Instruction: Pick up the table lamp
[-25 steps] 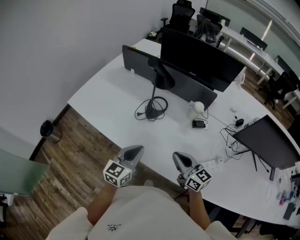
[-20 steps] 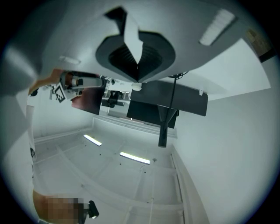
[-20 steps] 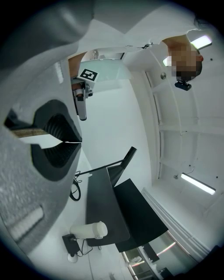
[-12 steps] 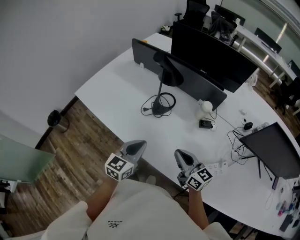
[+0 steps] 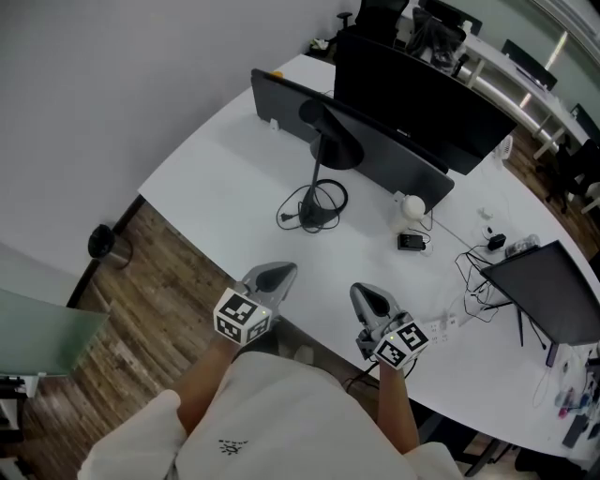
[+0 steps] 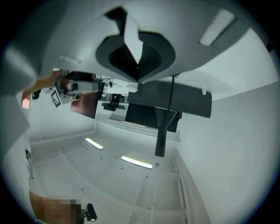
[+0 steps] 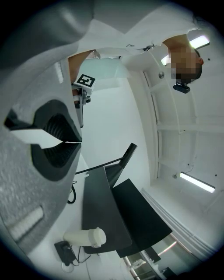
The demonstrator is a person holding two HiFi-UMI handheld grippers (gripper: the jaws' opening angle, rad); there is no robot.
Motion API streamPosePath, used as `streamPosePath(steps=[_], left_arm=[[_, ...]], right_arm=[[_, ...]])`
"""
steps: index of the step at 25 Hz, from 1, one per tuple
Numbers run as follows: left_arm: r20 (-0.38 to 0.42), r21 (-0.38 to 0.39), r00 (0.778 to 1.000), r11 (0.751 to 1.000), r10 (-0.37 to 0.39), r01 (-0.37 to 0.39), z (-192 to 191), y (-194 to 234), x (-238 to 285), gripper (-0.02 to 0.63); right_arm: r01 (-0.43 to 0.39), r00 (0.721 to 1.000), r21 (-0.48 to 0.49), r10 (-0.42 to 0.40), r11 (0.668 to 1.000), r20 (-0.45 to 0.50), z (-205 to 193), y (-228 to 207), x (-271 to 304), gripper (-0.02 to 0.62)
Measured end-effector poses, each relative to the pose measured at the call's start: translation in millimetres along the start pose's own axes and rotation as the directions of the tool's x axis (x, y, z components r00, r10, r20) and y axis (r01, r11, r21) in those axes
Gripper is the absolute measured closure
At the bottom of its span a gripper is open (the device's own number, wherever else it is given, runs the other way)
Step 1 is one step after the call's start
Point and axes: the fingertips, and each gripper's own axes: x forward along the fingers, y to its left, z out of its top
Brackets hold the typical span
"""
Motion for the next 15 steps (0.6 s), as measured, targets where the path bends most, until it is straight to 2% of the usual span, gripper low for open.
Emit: streamPosePath(steps=[8, 15], left_arm=[[-0.025, 0.017, 0.998, 0.998, -0.055, 0.056, -9.4, 36.8, 36.6, 0.612], [-0.044, 0.033, 0.995, 0.995, -0.092, 0.093, -7.3, 99.6, 63.9, 0.612]], right_arm=[[0.006, 0.999, -0.056, -0.008, 0.998, -0.036, 8.5, -19.7, 54.1, 0.592], [0.024, 0.997, -0.098, -0.032, 0.995, -0.074, 16.9, -42.6, 105.6, 0.592]])
